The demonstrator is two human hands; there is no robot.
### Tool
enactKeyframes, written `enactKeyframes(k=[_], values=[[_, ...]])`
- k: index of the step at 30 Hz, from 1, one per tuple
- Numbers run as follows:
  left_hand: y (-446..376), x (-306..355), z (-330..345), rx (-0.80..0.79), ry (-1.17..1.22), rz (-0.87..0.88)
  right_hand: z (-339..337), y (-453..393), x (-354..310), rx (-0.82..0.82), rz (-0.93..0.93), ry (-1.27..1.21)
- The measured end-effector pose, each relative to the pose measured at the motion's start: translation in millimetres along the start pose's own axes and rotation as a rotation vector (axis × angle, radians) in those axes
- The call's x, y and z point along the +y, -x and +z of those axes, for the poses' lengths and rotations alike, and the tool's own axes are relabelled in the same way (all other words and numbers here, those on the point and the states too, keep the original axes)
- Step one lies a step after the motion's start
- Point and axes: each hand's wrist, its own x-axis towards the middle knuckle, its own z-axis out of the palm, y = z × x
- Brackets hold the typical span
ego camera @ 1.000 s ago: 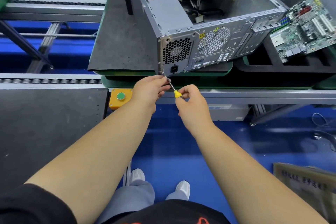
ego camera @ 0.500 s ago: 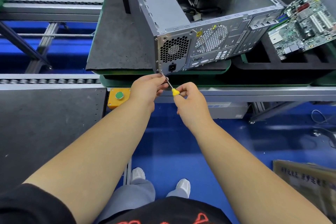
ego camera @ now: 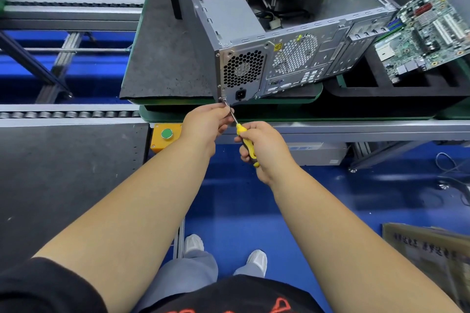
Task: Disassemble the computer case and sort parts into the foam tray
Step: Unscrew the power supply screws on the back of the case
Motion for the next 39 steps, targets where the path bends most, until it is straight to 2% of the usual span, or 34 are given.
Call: enactKeyframes(k=[3,5,7,14,18,22,28,34,36,39], values=[[1.0,5.6,7.2,0.024,-0.061,-0.118,1.8,1.2,-2.7,-0.128,0.193,-0.341],[0.9,6.3,8.0,0.023,-0.089,-0.160,3.0,1.0,-4.6,-0.223,0.253,-0.409],[1.2,4.6,5.3,0.007,-0.082,-0.140,4.7,1.3,-6.9,-0.245,0.256,-0.387],[5.9,5.5,4.9,-0.024,-0.117,-0.078,14.6,2.8,-18.9,-0.046,0.204,0.057],[9.8,7.2,6.1,-0.030,-0.166,-0.049,20.0,5.3,-26.1,0.014,0.269,0.175],[10.7,8.8,6.7,-0.025,-0.156,-0.026,22.6,5.9,-29.1,0.043,0.245,0.261],[11.0,8.5,7.7,0.005,-0.155,-0.034,21.0,5.8,-32.6,-0.029,0.051,0.713],[9.6,9.0,8.0,-0.001,-0.166,-0.040,27.9,-10.1,-36.8,-0.055,0.163,0.885],[9.4,7.6,6.0,-0.015,-0.154,-0.029,25.6,-9.3,-28.4,-0.017,0.061,0.945],[8.0,6.6,4.8,-0.039,-0.121,-0.026,19.6,2.6,-11.0,0.126,-0.226,1.097]])
